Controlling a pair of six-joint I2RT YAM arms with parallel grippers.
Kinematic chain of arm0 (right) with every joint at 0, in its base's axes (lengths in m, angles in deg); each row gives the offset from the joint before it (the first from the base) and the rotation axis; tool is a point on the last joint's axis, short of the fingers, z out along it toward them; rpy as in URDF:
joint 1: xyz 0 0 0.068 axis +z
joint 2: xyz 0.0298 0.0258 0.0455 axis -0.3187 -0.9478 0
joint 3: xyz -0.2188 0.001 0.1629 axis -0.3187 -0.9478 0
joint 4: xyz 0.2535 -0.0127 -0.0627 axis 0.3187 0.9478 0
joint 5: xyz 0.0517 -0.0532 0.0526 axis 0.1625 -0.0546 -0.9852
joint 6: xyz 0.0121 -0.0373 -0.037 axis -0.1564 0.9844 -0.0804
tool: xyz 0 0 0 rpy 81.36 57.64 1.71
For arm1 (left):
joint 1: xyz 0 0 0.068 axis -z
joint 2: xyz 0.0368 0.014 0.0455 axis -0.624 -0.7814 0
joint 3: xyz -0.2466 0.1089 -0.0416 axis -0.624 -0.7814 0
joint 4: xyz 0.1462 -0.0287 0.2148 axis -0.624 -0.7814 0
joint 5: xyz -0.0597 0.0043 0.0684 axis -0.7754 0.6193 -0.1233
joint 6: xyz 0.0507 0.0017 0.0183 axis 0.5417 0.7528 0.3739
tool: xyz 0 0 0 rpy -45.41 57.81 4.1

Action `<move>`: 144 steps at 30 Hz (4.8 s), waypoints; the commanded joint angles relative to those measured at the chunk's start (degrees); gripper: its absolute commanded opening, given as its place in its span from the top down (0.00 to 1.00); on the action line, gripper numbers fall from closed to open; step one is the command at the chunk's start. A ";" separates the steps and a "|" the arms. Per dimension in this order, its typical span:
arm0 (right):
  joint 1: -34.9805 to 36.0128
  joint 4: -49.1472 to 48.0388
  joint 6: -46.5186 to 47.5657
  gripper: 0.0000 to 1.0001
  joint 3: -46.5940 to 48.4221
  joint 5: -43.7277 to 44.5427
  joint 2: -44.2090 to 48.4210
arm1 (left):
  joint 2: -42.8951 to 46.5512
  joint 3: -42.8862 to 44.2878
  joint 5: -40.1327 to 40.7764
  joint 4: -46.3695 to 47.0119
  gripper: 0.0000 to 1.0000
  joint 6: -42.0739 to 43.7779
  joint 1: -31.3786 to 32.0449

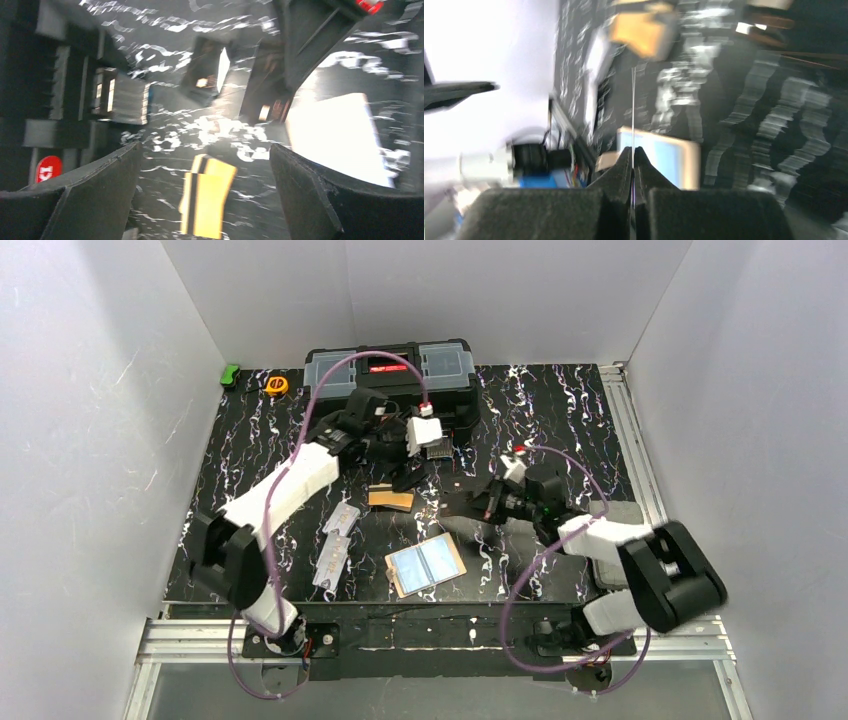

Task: Put the credit cards into the card holder
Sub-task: Pick up the credit card from the center of the board, then insert the credit card into the card holder.

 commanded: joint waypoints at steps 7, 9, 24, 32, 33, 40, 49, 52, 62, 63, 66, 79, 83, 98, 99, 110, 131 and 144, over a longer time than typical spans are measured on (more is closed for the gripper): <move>21.76 48.55 42.39 0.99 27.76 -7.61 17.07 | 22.29 -4.86 -20.73 -20.52 0.02 -2.48 -0.20; 24.38 54.66 46.21 0.99 32.10 -5.70 15.96 | 24.61 -5.52 -20.76 -21.68 0.02 -2.44 -0.20; 35.15 70.20 57.74 0.99 47.86 14.04 13.42 | 30.42 -8.54 -24.32 -28.92 0.10 -2.65 -0.29; 38.43 69.64 59.54 0.99 49.58 20.12 15.25 | 28.43 -8.63 -26.61 -23.03 0.30 -10.00 -0.29; 38.66 69.20 59.82 0.99 49.45 20.34 15.58 | 28.27 -8.73 -26.90 -22.83 0.30 -10.32 -0.31; 39.57 68.29 61.02 0.99 50.66 20.93 15.90 | 27.76 -9.32 -29.00 -22.33 0.50 -11.43 -0.29; 40.98 68.73 62.03 0.99 53.53 19.35 14.25 | 24.90 -7.74 -31.08 -25.31 0.84 -9.08 -0.29; 41.11 69.30 62.39 0.95 54.22 19.41 13.94 | 24.79 -7.24 -31.30 -25.97 1.00 -8.53 -0.29; 40.18 56.16 59.29 0.37 41.91 27.04 24.90 | 27.33 -9.02 -32.45 -21.04 1.00 -16.87 -0.78; 39.60 53.42 58.21 0.35 39.89 27.12 26.86 | 27.98 -10.06 -32.63 -17.38 1.00 -21.00 -1.29; 37.16 44.90 53.90 0.32 32.99 26.19 33.72 | 29.49 -12.66 -32.83 -6.13 1.00 -33.18 -2.88; 25.21 16.54 35.47 0.29 27.50 3.66 31.51 | 30.67 -16.54 -36.13 23.06 1.00 -62.88 -5.62; 23.61 11.25 31.98 0.30 27.41 0.69 29.13 | 31.61 -16.96 -36.00 23.62 1.00 -62.37 -5.74; 22.76 1.63 23.23 0.76 29.62 -2.30 21.87 | 32.96 -16.46 -35.43 21.71 1.00 -59.43 -5.74; 22.72 1.29 23.12 0.83 29.51 -2.13 21.85 | 32.95 -16.44 -35.43 21.75 1.00 -59.43 -5.74; 19.30 6.49 22.93 0.99 29.94 -2.99 22.76 | 31.88 -11.63 -30.96 5.92 0.47 -50.18 -6.01; 14.22 26.61 17.89 0.99 18.79 -12.86 4.55 | 35.13 -37.29 -21.25 -17.65 0.16 24.54 -6.26; 17.16 18.56 14.80 0.99 13.36 -8.66 -3.36 | 22.92 -41.21 -18.92 -6.81 0.25 36.49 0.82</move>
